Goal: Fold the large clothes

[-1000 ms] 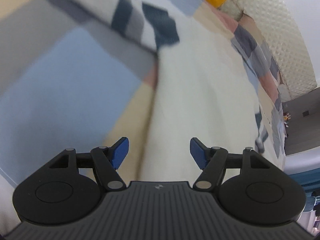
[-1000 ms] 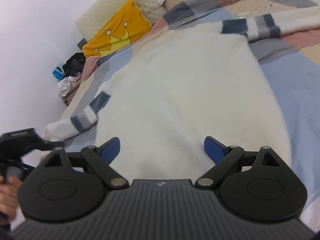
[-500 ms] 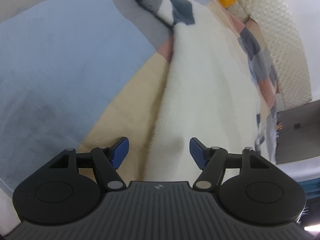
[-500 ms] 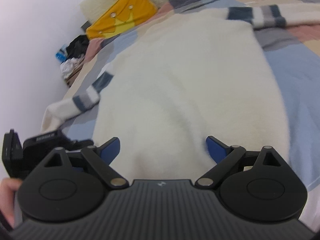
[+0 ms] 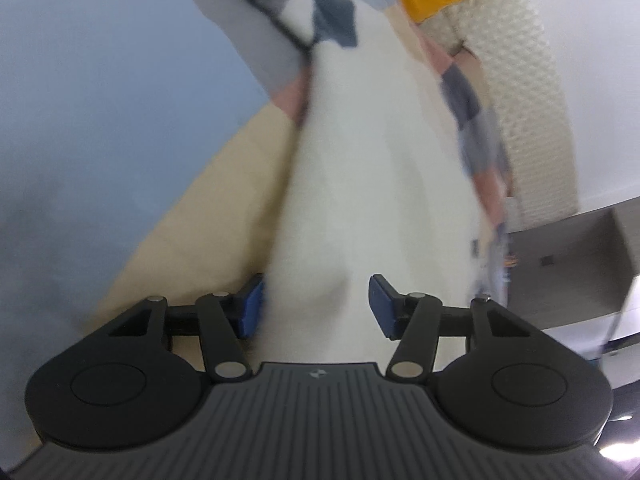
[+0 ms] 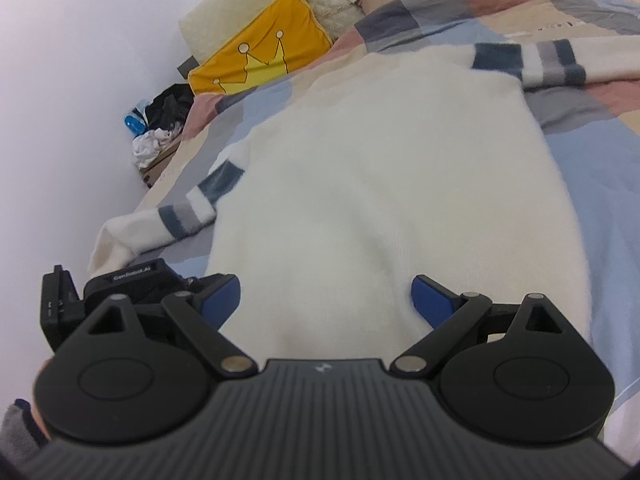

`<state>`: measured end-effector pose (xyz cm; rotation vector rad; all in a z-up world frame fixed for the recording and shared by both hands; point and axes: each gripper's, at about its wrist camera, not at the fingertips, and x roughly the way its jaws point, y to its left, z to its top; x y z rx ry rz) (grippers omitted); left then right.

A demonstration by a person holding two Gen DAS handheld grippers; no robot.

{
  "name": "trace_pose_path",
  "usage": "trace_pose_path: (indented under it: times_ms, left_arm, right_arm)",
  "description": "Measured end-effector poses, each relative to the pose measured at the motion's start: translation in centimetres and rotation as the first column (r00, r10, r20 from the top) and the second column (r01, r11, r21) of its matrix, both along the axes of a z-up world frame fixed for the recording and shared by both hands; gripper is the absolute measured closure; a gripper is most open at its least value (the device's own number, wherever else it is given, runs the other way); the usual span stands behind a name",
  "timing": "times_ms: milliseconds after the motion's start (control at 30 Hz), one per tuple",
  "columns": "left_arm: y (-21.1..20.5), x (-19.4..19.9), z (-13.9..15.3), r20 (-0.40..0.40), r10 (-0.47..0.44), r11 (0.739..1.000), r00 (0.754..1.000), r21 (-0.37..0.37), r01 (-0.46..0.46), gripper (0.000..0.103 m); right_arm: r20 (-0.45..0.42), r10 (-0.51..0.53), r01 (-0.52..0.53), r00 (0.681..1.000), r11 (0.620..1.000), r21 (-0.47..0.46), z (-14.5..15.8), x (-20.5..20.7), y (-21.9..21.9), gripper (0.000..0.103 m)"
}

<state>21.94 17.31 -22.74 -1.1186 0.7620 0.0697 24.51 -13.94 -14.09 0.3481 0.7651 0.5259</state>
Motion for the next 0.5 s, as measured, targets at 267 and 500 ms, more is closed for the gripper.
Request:
trace_pose_path:
  times_ms: [267,500]
  left_arm:
    - [-1.9,-0.1,2.9,0.241,-0.153,0.974,0.958,-0.125,0.187,0.042]
    - [-2.2,-0.5,3.4,0.289,-0.177,0.956,0.941,-0.176,0.234,0.042]
  right_arm:
    - [0.05,0.017,-0.016,0.999,1.0,-0.015,0.7,-0.5,0.6,0.01]
    - [0.008,0.008,-0.008,1.0,1.0,-0.027,0.2,-0.1,0.0,0.01]
